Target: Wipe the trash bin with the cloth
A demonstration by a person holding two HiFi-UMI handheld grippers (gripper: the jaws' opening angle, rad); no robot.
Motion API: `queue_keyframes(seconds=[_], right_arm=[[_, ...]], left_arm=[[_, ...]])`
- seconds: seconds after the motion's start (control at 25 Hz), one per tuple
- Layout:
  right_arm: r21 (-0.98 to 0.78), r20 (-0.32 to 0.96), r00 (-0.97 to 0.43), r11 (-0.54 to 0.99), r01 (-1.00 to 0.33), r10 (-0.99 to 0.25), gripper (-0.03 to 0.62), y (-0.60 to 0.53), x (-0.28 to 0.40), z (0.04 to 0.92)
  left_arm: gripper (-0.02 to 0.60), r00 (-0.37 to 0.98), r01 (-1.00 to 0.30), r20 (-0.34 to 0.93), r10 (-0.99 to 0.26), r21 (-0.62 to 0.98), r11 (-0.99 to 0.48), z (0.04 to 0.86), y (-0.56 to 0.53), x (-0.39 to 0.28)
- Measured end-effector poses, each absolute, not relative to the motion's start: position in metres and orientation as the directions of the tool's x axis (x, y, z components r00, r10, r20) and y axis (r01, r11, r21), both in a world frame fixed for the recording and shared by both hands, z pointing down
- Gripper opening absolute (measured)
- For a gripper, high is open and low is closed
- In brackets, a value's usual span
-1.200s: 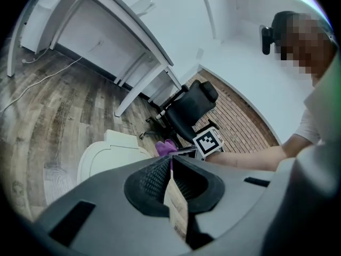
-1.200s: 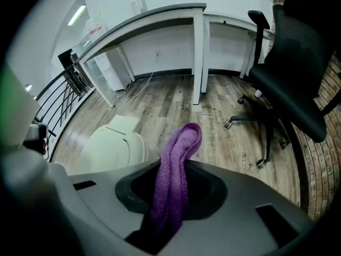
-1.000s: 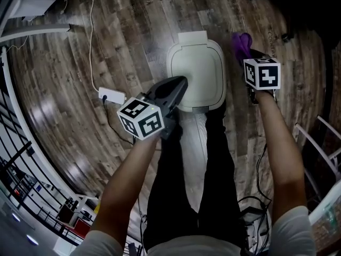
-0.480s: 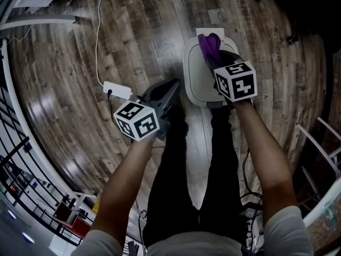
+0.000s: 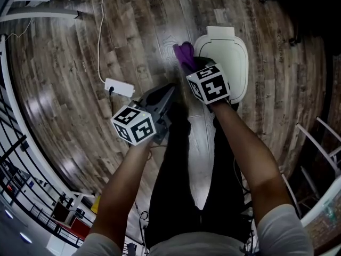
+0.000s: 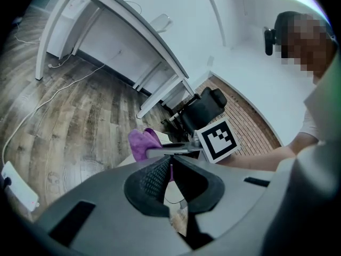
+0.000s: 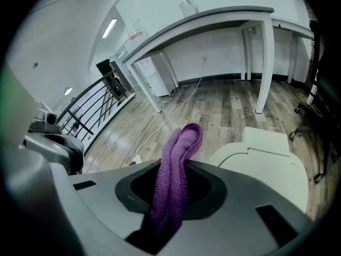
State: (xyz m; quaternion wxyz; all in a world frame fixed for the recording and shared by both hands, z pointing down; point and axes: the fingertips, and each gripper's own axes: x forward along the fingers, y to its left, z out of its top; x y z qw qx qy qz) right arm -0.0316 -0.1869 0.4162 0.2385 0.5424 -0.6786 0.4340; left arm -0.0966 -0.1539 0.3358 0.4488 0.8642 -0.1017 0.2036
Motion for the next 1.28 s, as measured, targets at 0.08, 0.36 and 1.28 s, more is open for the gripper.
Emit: queue_keyframes(seconds=[0.08, 0.36, 1.28], right_arm=[[-0.318, 0.815, -0.294, 0.039, -0.947, -0.500, 0.094, -0.183, -0.034, 0.426], [-0.249, 0.863, -0.250, 0.060, -0.967, -0.439, 0.094, -0.157, -0.016, 0.442], [-0.229, 0.856, -0.137, -0.128, -0.965, -0.498, 0.095, -0.080, 0.106, 0.436]], left_arm=[[0.015, 0.895, -0.358, 0.447, 0.014, 0.734, -0.577, 0.338, -0.152, -0.099], [0.015, 0.897, -0.366, 0.441, 0.004, 0.750, -0.551, 0.343, -0.140, -0.090], [0.015, 0.879, -0.278, 0.449, 0.161, 0.757, -0.591, 0.349, -0.074, 0.011]])
